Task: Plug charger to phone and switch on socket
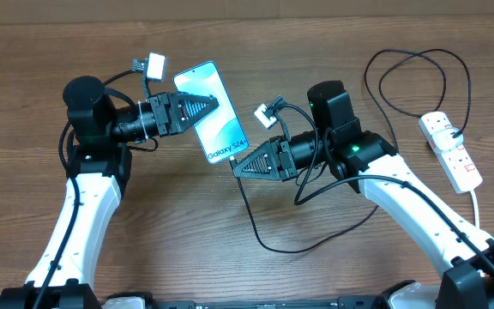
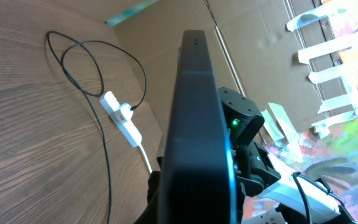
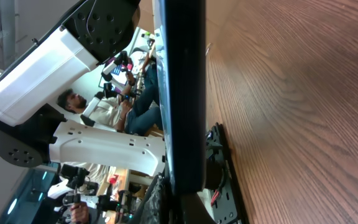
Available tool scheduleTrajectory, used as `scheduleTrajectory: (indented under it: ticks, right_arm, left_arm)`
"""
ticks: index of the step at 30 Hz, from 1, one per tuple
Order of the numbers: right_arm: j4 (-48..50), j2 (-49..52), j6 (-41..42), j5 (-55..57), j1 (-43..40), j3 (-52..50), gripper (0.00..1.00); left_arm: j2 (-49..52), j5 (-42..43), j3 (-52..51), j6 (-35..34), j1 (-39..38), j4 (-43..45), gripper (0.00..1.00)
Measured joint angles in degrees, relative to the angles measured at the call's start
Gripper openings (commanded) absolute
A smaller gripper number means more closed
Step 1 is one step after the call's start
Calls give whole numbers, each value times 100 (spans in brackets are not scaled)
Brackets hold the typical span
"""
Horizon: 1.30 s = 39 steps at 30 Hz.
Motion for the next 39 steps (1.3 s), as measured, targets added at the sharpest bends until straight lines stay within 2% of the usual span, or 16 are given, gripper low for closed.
scheduleTrajectory:
  ticks: [19, 39]
  right_arm:
    - [46, 0, -2, 166, 79, 0, 4]
    - [61, -2, -4, 181, -299, -15, 4]
  left_arm:
    - [0, 7, 0, 13, -74, 2, 4]
    - [28, 269, 20, 498, -79, 24, 4]
